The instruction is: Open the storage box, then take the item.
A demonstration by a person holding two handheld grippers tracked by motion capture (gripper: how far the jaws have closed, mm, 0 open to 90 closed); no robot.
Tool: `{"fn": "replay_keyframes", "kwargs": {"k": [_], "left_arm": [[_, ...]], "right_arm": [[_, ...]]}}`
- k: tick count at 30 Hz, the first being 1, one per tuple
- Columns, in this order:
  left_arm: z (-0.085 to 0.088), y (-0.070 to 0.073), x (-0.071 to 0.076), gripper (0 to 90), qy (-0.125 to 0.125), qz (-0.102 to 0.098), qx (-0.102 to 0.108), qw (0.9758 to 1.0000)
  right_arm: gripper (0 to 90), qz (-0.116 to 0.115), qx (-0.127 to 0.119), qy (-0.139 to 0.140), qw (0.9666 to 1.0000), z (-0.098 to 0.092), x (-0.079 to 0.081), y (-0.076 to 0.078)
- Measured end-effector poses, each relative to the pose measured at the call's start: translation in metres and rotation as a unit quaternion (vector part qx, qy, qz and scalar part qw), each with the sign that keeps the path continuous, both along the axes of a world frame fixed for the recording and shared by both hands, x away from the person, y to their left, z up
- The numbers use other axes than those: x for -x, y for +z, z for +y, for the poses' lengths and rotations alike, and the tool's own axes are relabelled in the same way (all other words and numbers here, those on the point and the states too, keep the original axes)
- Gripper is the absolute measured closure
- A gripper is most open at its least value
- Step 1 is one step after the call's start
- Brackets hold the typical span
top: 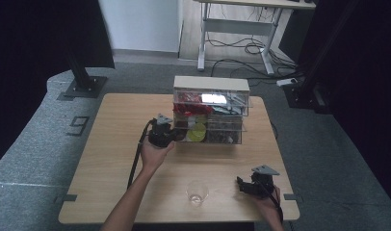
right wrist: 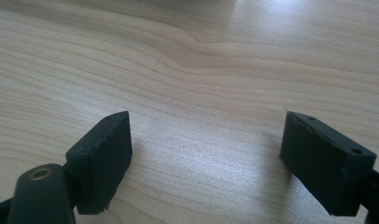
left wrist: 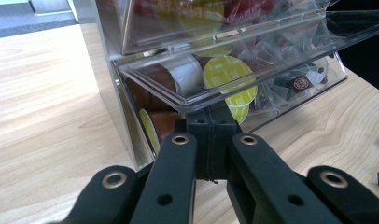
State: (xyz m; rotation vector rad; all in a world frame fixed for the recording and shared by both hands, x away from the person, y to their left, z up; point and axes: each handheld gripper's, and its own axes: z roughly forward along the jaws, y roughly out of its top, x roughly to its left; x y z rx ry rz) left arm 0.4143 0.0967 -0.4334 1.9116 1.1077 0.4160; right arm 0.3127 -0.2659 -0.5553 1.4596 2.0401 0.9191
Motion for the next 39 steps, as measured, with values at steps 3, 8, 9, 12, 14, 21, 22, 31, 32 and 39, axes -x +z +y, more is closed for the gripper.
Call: {"fn": "replay_keyframes", "kwargs": {"k": [3,8,9,12,14,21,22,31,32,39], "left_arm": [[-0.001,0.003,-0.002,90.0,0.002,0.002,0.002,1.0],[-0.002,0.008,-0.006,90.0,0.004,0.003,0.001,1.0],[-0.002,0.009,-0.007,90.0,0.003,0.004,0.002,1.0],[-0.004,0.012,-0.008,89.9,0.004,0.002,0.002,1.0],[-0.006,0.014,-0.008,89.9,0.005,0.0,0.003,1.0],[-0.006,0.017,-0.01,89.9,0.005,-0.003,0.0,1.0],[-0.006,0.017,-0.01,89.9,0.006,-0.002,0.001,1.0],[-0.005,0.017,-0.011,89.3,0.004,0.001,0.004,1.0],[-0.005,0.017,-0.011,89.2,0.005,0.001,0.005,1.0],[-0.007,0.015,-0.011,89.1,0.002,0.0,0.007,1.0]], "right_arm": [[16.8,0.0,0.0,0.0,1.0,0.0,0.0,0.0],[16.7,0.0,0.0,0.0,1.0,0.0,0.0,0.0],[16.7,0.001,0.0,0.0,1.0,0.0,0.0,0.0],[16.7,0.0,0.0,0.0,1.0,0.0,0.0,0.0],[16.7,0.001,0.0,0.0,1.0,0.0,0.0,0.0],[16.7,0.0,0.0,0.001,1.0,0.0,0.0,0.0],[16.7,0.0,0.0,0.001,1.0,0.0,0.0,0.0],[16.7,0.0,0.001,0.001,1.0,0.0,0.0,0.0],[16.7,0.0,0.001,0.001,1.0,0.0,0.0,0.0],[16.6,0.002,0.002,-0.014,0.9999,0.004,0.0,0.001]]}}
